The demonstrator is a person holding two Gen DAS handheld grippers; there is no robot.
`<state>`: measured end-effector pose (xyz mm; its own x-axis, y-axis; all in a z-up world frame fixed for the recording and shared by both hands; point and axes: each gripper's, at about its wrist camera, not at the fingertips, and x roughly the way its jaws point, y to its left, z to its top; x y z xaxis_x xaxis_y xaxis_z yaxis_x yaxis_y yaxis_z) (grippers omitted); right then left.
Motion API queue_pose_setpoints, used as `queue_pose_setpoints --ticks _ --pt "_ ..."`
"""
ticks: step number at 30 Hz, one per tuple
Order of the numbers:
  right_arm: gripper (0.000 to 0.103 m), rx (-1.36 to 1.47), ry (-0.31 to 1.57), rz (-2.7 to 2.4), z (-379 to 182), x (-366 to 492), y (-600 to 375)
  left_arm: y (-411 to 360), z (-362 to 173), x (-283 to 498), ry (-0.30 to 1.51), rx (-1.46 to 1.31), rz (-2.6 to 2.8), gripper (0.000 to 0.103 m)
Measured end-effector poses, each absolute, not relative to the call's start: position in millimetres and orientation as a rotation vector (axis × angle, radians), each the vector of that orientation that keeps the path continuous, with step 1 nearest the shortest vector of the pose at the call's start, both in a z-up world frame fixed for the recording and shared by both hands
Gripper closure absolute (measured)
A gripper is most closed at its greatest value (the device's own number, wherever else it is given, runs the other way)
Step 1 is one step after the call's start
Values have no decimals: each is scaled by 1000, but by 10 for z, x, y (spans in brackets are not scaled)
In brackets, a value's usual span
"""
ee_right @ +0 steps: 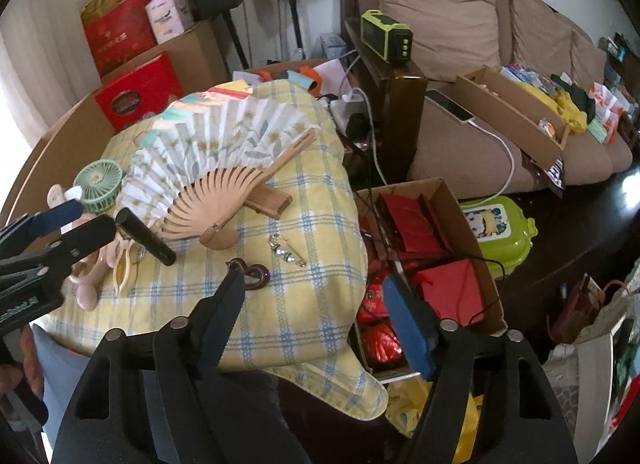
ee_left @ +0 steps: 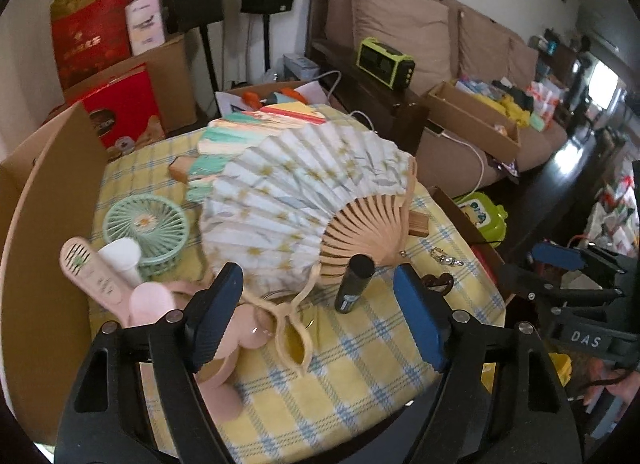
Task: Organize objects
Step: 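Grasp the black tube with the left tool while the right tool grasps the brown heart ring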
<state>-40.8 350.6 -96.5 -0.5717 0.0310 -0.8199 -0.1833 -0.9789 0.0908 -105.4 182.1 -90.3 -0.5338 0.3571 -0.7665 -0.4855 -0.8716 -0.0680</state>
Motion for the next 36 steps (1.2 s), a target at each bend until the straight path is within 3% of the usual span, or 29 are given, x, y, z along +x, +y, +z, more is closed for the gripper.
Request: queue_pose_setpoints --ticks 2,7,10,12,15,26,36 --pt "38 -1399 246 2664 -994 -421 3506 1894 -919 -1065 229 -1134 2376 29" --pt "49 -1426 271 2646 -1074 -426 3577 2035 -966 -1111 260 -1131 2358 41" --pt "52 -1426 282 2635 -1097 -427 3635 2085 -1032 -1170 263 -1153 2349 60" --pt "58 -1426 291 2635 -1103 -440 3677 2096 -1083 -1217 233 -1178 2321 78" --pt "61 -1433 310 2645 -1113 -471 3716 2089 -1148 -1268 188 -1197 2280 87" --pt "63 -1513 305 2727 -1153 -592 3517 2013 -986 -1214 133 -1145 2255 88" --pt "51 -1571 226 2729 -1390 -760 3229 1689 -744 -1116 64 -1123 2272 88"
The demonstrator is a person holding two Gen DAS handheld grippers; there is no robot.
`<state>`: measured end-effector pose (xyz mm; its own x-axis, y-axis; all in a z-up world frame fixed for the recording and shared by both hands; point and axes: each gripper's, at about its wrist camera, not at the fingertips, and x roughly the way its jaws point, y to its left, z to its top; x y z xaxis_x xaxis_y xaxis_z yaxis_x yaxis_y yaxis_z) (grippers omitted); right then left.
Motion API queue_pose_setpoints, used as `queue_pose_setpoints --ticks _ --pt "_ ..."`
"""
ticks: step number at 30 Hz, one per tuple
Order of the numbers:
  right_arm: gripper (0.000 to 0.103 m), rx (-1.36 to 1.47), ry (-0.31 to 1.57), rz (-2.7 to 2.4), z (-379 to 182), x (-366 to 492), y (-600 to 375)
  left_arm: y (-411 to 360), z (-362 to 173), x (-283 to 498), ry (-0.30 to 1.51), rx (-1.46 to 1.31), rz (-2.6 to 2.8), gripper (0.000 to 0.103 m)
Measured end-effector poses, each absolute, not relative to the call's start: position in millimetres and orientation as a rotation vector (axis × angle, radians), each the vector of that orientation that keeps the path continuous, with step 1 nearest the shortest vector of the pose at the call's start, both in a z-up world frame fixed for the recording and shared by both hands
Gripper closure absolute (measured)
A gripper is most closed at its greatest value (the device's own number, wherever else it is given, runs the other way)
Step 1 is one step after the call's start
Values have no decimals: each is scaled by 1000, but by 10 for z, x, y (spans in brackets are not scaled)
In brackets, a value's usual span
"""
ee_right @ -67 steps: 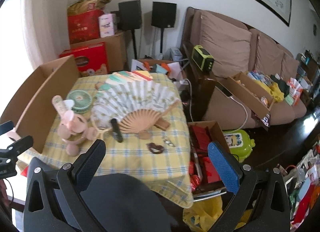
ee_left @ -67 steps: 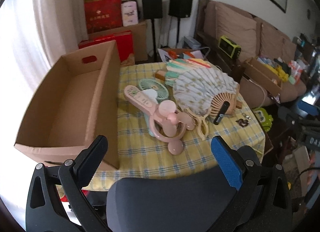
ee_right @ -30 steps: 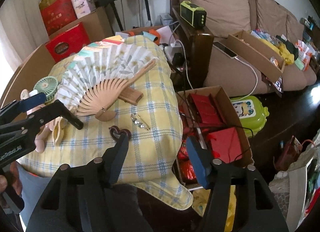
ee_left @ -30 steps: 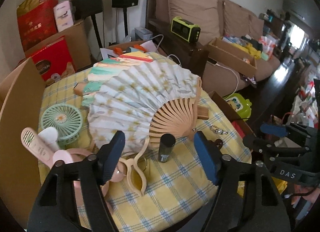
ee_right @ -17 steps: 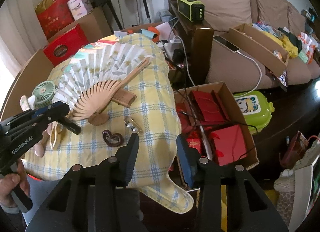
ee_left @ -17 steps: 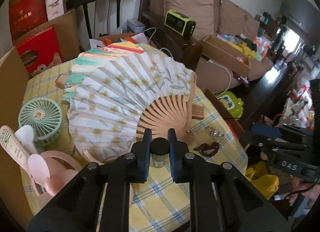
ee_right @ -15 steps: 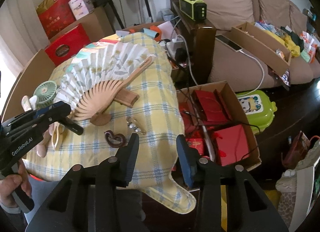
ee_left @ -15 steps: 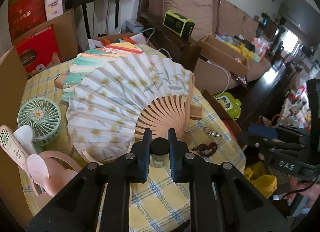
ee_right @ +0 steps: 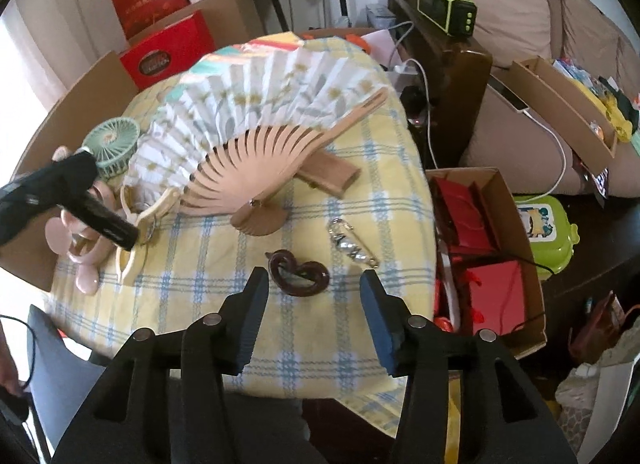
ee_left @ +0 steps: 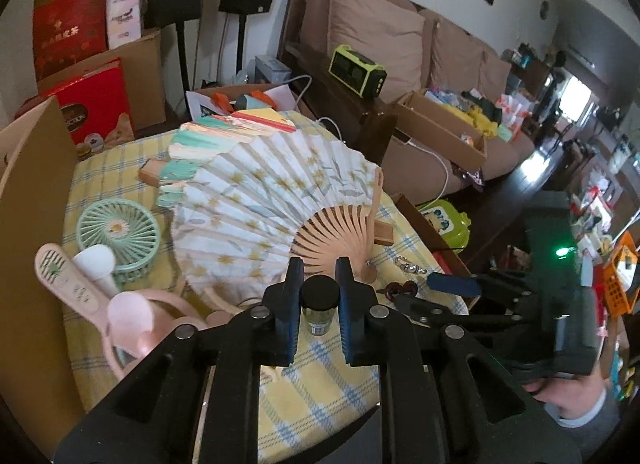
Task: Organize objects
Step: 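Grasp the black tube with the left tool while the right tool grasps the brown heart ring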
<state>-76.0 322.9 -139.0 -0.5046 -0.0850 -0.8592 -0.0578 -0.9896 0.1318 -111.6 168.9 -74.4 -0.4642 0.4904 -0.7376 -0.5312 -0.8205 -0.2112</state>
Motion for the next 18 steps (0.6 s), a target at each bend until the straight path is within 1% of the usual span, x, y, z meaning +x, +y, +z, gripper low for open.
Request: queue_pose_setpoints --ticks 2,6,8,10,11,12,18 --pt "48 1545 -202 -2716 -1395 -775 3195 1632 -720 -1097 57 -1121 2278 88" --pt "47 1539 -177 -2718 -1402 -808 3139 1542 -720 -1080 28 -1124 2277 88" --pt "47 1546 -107 -2735 -1423 -817 3080 1515 -719 -1064 17 -1123 2277 88" --pt "52 1547 -47 -2756 -1439 -809 3015 1495 -718 -1057 9 -1123 2277 88" --pt "58 1542 -18 -2764 -1444 -803 2991 1488 -718 -1050 5 -1123 2276 88" --pt "69 1525 -15 -2763 -1442 -793 2979 1481 -718 -1051 2 -1123 2276 88" --pt "69 1495 -29 -2761 -1433 -780 2984 1465 -728 -1051 -4 -1129 2273 88"
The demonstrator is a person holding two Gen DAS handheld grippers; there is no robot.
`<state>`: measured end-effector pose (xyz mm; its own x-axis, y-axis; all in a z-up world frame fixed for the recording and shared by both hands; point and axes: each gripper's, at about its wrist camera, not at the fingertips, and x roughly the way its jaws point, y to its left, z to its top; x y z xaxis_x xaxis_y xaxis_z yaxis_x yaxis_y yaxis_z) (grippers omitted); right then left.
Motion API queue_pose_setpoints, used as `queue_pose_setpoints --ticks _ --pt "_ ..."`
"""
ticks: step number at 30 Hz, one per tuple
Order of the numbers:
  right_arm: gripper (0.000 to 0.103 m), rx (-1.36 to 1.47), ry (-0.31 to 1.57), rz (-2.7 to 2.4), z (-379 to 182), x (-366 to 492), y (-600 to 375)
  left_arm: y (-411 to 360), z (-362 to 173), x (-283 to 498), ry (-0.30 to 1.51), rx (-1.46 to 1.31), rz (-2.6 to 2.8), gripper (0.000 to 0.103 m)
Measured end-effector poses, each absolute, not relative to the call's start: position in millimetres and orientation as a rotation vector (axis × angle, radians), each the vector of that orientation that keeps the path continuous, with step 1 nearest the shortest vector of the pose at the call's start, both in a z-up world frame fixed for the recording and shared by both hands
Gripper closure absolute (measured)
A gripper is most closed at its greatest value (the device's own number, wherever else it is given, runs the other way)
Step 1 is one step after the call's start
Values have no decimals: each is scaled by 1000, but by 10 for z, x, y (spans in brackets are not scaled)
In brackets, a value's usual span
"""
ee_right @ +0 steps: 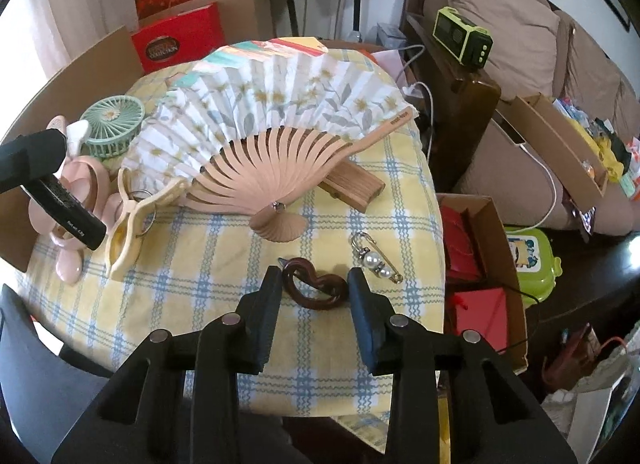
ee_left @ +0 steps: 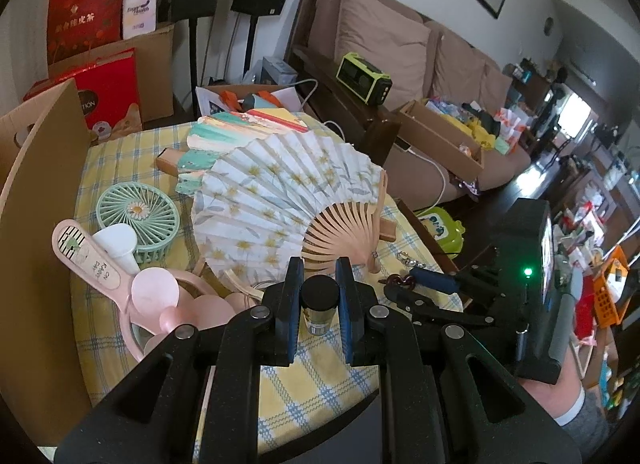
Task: Organize objects
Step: 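Grasp the black tube with the left tool while the right tool grasps the brown heart ring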
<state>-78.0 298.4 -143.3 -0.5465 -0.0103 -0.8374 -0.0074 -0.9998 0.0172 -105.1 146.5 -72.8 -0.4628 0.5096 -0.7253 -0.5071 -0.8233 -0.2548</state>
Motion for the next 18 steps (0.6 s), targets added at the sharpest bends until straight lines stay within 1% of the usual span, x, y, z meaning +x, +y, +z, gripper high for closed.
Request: queue_pose_setpoints --ticks 5,11,18 --pt "69 1473 -74 -2741 -1357 -738 2990 1421 -726 -1046 -12 -1131 2271 88" --pt "69 1432 -99 -2736 -1115 -699 2962 1319 -600 -1021 -18 -1117 2287 88" --pt "69 1332 -46 -2730 -666 -694 2690 1073 -370 -1003 -35 -1092 2337 88"
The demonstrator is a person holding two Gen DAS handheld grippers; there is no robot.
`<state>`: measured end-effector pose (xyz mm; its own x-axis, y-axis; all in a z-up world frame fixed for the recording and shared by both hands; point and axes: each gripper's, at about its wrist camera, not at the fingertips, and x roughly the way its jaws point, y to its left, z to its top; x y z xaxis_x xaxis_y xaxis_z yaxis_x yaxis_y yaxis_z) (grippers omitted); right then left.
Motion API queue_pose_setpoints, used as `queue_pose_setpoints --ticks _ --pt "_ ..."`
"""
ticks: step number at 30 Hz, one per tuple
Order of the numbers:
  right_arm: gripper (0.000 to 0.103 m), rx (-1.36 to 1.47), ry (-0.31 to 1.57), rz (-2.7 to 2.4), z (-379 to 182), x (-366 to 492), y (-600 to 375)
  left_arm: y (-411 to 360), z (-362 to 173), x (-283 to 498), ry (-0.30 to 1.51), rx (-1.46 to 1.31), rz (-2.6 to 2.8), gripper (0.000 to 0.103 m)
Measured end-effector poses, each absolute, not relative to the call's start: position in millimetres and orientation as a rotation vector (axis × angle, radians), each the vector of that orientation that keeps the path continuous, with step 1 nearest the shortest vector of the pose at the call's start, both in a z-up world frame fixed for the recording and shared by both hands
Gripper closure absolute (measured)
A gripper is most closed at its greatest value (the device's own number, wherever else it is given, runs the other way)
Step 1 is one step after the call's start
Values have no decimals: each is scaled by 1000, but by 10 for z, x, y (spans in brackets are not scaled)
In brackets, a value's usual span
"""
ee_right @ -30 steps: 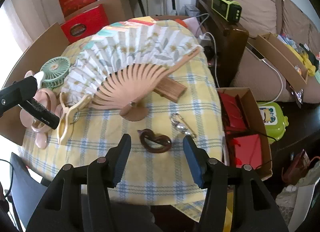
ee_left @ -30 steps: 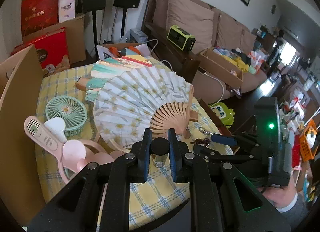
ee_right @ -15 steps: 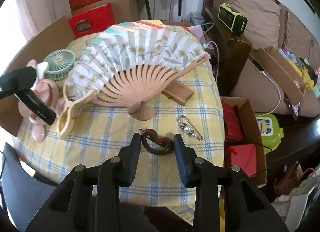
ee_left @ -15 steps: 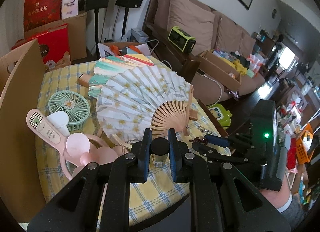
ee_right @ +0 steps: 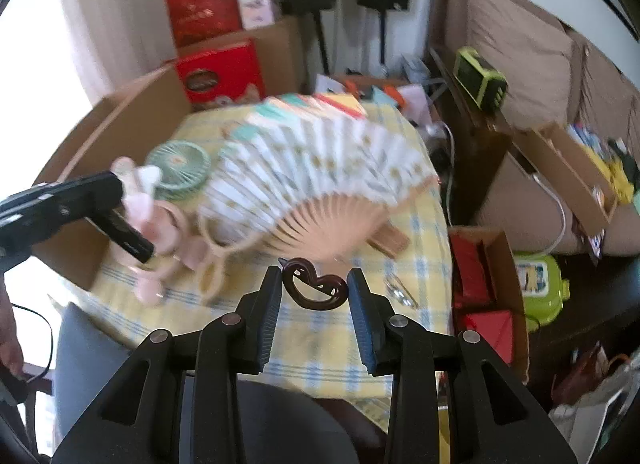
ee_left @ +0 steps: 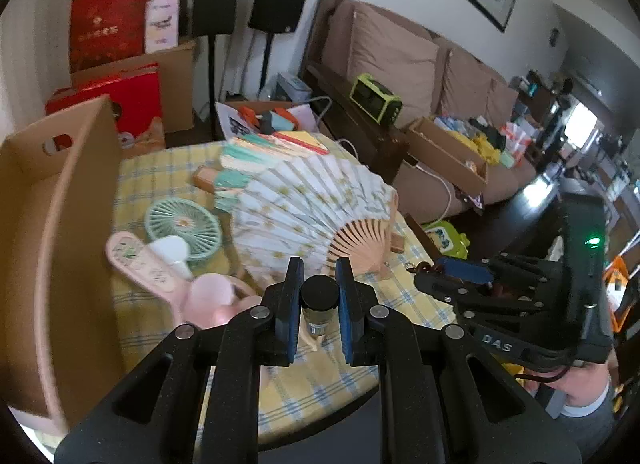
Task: Organize objects
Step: 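Grasp the black tube with the left tool while the right tool grasps the brown heart ring, then lower the black tube into the cardboard box and open the left tool while the right tool carries the heart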
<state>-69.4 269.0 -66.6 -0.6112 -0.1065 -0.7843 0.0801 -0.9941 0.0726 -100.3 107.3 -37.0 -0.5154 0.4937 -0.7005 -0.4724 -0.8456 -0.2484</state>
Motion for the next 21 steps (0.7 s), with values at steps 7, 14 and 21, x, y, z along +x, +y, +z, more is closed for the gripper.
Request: queue_pose_setpoints --ticks 7,14,21 --pt "69 1215 -2 -2685 -281 -693 2269 677 -70 -905 -60 -1039 2408 88" --pt "69 1122 79 -2623 -42 -708 1710 185 166 -862 -87 -1020 2498 88" --pt "69 1075 82 -2563 61 -790 1284 -203 209 -847 -76 -1054 2579 88"
